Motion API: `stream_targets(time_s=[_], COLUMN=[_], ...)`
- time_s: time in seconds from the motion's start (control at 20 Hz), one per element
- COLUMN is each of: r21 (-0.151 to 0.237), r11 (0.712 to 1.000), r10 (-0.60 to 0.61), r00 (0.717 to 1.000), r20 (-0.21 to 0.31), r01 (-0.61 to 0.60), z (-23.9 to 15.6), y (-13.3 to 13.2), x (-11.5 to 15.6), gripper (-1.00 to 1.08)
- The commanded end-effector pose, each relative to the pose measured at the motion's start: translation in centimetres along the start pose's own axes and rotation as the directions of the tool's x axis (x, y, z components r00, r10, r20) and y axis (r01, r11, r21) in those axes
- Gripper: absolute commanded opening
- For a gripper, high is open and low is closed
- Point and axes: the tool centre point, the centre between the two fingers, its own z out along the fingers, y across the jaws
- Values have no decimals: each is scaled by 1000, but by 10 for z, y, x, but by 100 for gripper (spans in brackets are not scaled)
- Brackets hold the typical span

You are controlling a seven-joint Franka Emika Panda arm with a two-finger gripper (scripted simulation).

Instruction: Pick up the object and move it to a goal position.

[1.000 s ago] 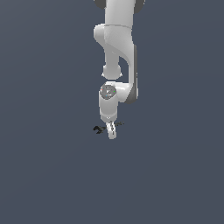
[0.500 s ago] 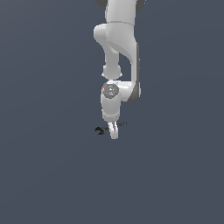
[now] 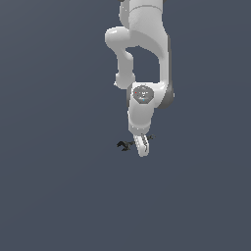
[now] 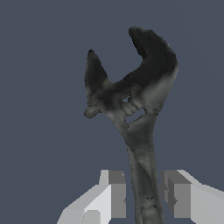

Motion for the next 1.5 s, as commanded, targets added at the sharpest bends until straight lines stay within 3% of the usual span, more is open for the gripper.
stream_targets(time_s=[0.0, 0.8, 1.45], r21=[0, 1, 1], r11=[1000, 1000, 1000], r10=[0, -2, -3], r00=[1000, 1000, 1000], r20=[-1, -1, 1], r01=[0, 2, 3], z=[-18, -124, -165], y=[-13, -96, -131], x=[-18, -124, -165], gripper=[-100, -100, -100])
